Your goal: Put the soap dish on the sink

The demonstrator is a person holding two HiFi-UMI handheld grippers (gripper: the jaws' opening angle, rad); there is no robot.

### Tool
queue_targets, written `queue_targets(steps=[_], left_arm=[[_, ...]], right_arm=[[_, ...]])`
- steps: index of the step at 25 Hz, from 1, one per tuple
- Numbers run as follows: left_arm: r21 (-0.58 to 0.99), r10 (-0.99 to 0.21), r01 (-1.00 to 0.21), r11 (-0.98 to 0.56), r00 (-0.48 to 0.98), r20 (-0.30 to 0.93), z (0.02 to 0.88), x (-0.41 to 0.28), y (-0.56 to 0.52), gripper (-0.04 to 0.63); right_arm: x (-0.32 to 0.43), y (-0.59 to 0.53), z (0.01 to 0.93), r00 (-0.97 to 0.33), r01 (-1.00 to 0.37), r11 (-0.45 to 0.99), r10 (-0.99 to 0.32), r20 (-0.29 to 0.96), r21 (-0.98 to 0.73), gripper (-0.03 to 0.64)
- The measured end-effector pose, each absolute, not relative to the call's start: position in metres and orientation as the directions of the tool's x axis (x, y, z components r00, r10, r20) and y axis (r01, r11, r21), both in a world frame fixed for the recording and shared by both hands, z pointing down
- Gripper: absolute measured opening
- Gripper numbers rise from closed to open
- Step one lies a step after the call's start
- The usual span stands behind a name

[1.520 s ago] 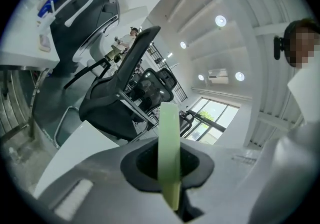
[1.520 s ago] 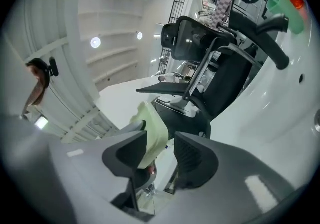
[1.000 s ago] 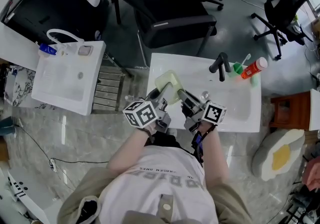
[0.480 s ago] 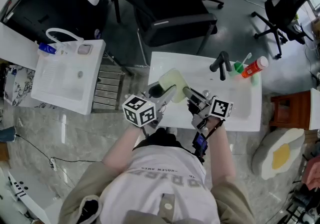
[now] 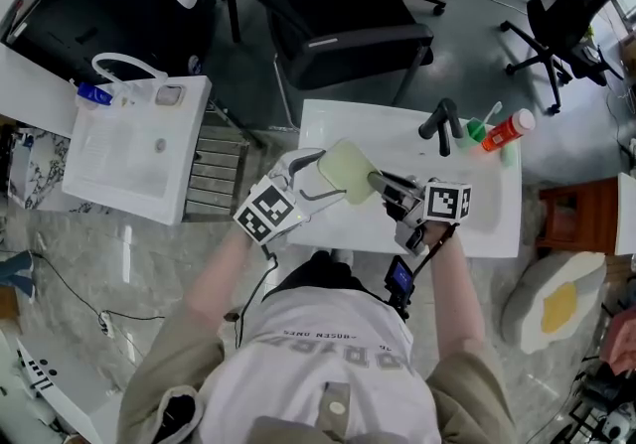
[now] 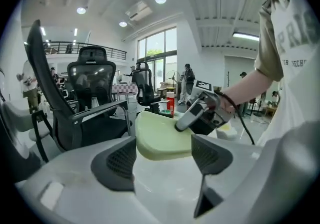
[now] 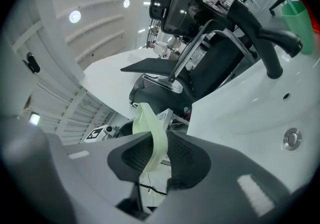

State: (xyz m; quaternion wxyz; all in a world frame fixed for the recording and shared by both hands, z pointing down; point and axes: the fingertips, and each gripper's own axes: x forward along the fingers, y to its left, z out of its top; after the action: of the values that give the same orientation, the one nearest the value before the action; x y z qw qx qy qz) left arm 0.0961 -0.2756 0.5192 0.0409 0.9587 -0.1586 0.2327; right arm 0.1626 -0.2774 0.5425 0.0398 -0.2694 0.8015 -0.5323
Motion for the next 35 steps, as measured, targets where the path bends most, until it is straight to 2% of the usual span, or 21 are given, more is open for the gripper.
queue_targets(steps=[6,10,13,22,35], left_arm=[[-0.113,-0.265,-0.242,-0.964,0.811,0.521,0.528,0.094,-0.270,0.365],[-0.203,-0.270,-0.183,-0.962,0.760,0.592,0.546,0.094,-0.266,0.365],[-0.229,-0.288,-0.183,-0.956,0.734,0.615,0.553,0.097,-0.266,0.365],[-0.157,-0.292,-0.257,-0.953,0.659,0.693,0.583,0.107,-0.274,0.365],[-0.107,-0.251,-0.271,-0.957,0.578,0.776,0.614,0.109,-0.282,0.365]], right_arm=[[0.163,-0.277,0.540,-0.878,-0.367,0.301,-0.425,0.221,-0.880,0.084],[0.167,-0.273,0.544,-0.890,-0.398,0.299,-0.356,0.285,-0.867,0.084],[0.169,-0.275,0.548,-0.884,-0.434,0.304,-0.323,0.337,-0.848,0.084],[0.180,-0.287,0.563,-0.830,-0.557,0.335,-0.259,0.494,-0.760,0.084],[0.184,-0.312,0.576,-0.756,-0.645,0.401,-0.214,0.618,-0.650,0.083]])
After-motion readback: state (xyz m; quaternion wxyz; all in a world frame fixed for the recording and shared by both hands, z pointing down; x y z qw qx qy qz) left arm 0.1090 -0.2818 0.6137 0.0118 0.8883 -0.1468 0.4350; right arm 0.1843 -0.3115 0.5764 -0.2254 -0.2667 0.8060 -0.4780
